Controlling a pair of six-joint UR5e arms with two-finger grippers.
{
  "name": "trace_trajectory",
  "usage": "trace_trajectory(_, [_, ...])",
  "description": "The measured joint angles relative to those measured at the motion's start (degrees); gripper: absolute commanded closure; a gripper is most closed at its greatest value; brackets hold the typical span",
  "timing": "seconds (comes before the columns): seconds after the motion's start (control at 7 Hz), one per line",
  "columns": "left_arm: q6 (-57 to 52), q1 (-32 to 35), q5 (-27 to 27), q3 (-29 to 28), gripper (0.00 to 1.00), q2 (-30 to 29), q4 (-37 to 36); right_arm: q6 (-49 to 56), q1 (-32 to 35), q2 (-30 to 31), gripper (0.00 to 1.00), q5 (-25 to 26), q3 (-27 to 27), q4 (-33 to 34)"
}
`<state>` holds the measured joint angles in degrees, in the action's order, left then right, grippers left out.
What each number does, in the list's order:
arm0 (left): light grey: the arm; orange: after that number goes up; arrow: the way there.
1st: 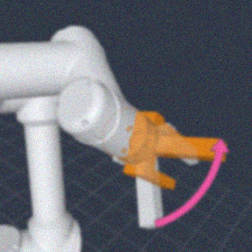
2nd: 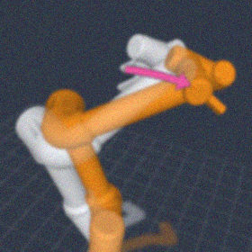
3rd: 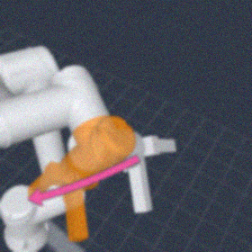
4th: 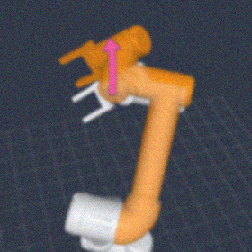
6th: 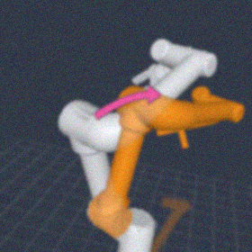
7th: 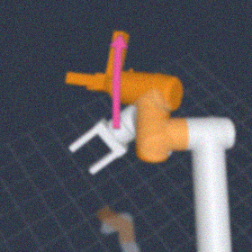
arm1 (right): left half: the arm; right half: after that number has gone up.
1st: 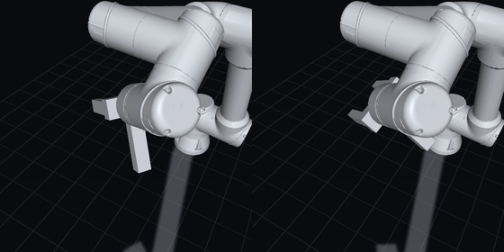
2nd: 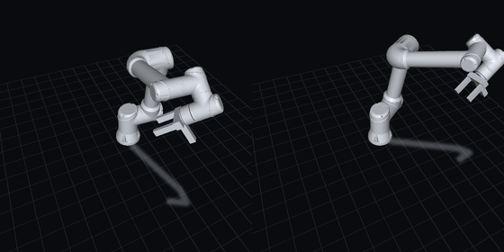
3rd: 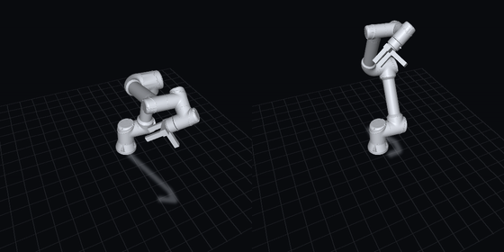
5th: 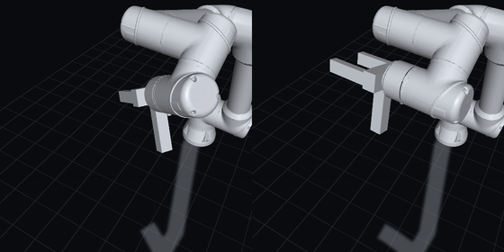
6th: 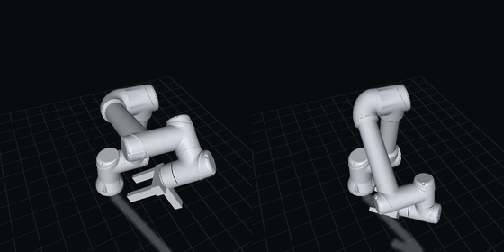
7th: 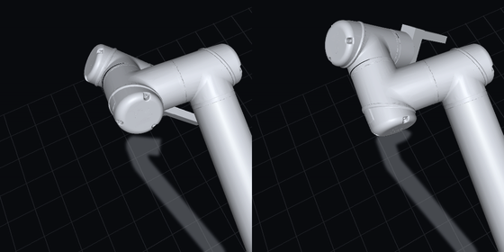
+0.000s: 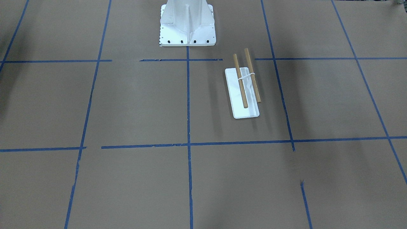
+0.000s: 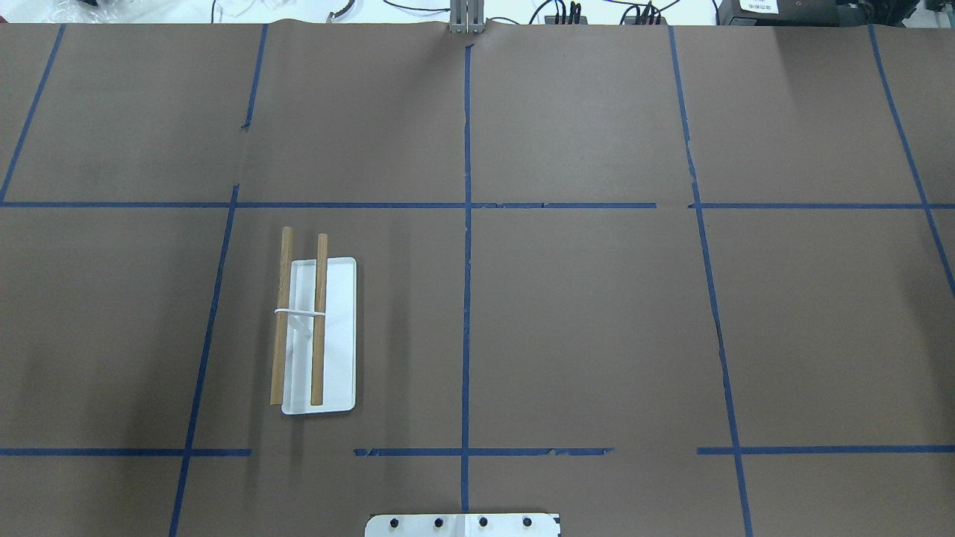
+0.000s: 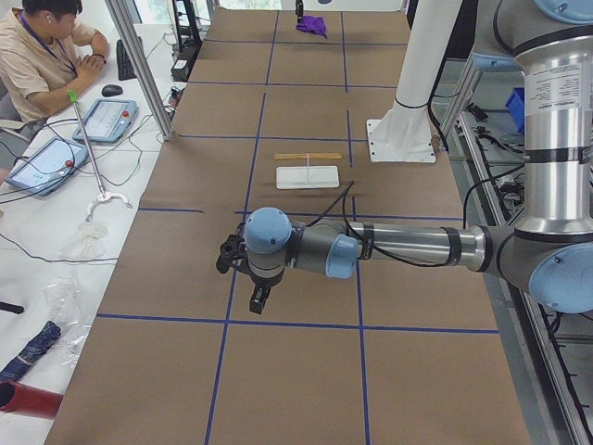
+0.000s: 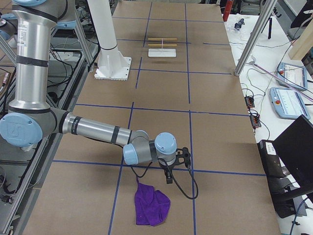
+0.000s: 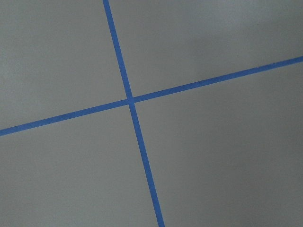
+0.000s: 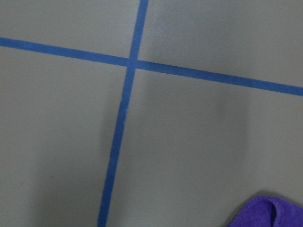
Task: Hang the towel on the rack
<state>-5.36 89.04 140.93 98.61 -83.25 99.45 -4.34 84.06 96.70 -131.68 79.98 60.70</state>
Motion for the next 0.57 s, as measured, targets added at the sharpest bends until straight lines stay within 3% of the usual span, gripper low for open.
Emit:
trace_trajectory(0.43, [0.1,0.1,1.6,-0.2,0.00,0.1,0.1,-0.2,0.0,0.7,0.15,-1.2,-5.3,-4.0])
trace_trajectory(0.57, [0.1,0.1,1.6,-0.2,0.00,0.2,0.1,0.0,0.0,2.1,0.24,-3.2,-5.3,-4.0])
